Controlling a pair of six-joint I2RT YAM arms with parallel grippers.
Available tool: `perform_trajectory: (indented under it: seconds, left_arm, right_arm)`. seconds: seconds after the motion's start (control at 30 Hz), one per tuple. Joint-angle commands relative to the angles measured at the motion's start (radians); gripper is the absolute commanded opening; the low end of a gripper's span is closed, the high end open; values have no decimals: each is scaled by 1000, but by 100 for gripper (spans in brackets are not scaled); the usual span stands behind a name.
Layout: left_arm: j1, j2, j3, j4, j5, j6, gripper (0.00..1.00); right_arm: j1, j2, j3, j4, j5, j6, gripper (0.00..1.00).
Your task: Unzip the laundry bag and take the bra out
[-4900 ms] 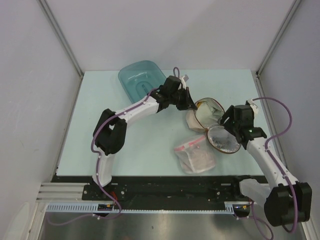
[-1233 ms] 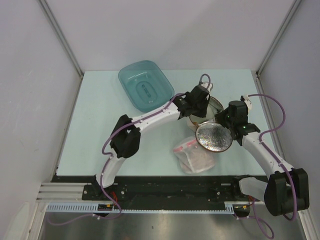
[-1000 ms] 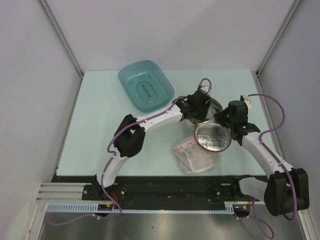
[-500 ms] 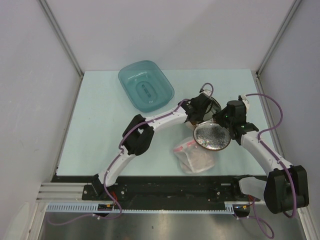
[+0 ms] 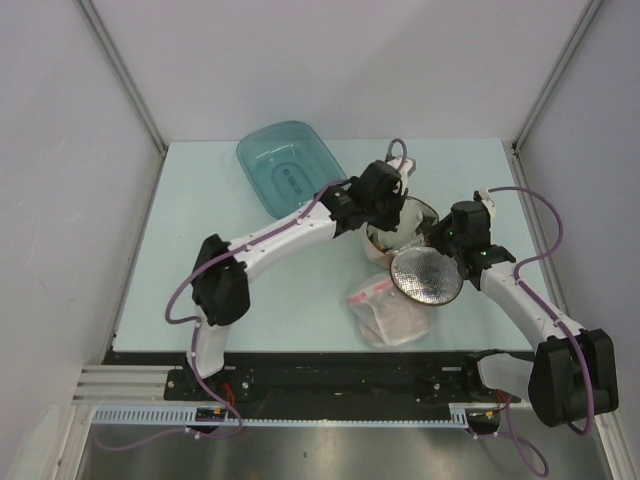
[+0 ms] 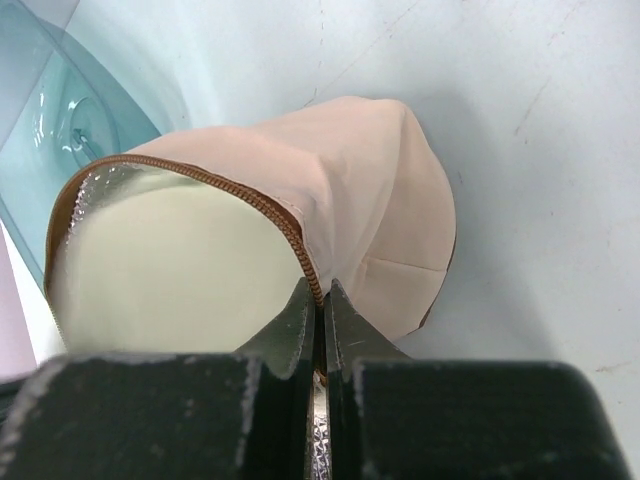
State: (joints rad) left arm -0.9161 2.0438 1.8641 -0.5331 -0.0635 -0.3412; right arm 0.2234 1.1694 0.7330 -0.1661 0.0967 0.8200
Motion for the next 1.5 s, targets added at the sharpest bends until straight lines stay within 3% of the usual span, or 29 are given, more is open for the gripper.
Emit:
perform_trajectory:
  seconds: [0.0,0.13,0.33,0.47,0.63,0.93,1.17,1.33,1.37,1.43,1.47]
  left_arm:
    - [14,-112,-2,47,145,-28,0]
    - [26,-108,18,70,246,-56,0]
    - [59,-73,72,67,277,-78,0]
    - [65,-100,116,36,234,-71,0]
    - [98,-249,130,48,114,-35,0]
    - [161,-290,126,93,309,-114,0]
    - [161,-303,118,105,307,-108,0]
    - [157,-257,100,-16,220,-29,0]
    - [155,-252,84,-34,196,-19,2]
    - [155,-266,12,-71,104,-16,25]
    - [155,-296,-21,-71,81,-19,65]
  right_arm:
    - [2,10,-4,46,15,15,0]
    - [2,15,-4,43,17,18,0]
    - [2,7,-7,43,17,16,0]
    - [1,7,-9,42,17,11,0]
    - [-6,-11,-11,23,28,7,0]
    - [-9,-27,-21,23,34,10,0]
    - [-9,-24,-20,23,32,11,0]
    - [-7,-20,-21,31,28,15,0]
    - [-7,-20,-20,33,25,11,0]
    - [-7,-20,-20,28,24,10,0]
    - [-9,-19,-20,28,21,7,0]
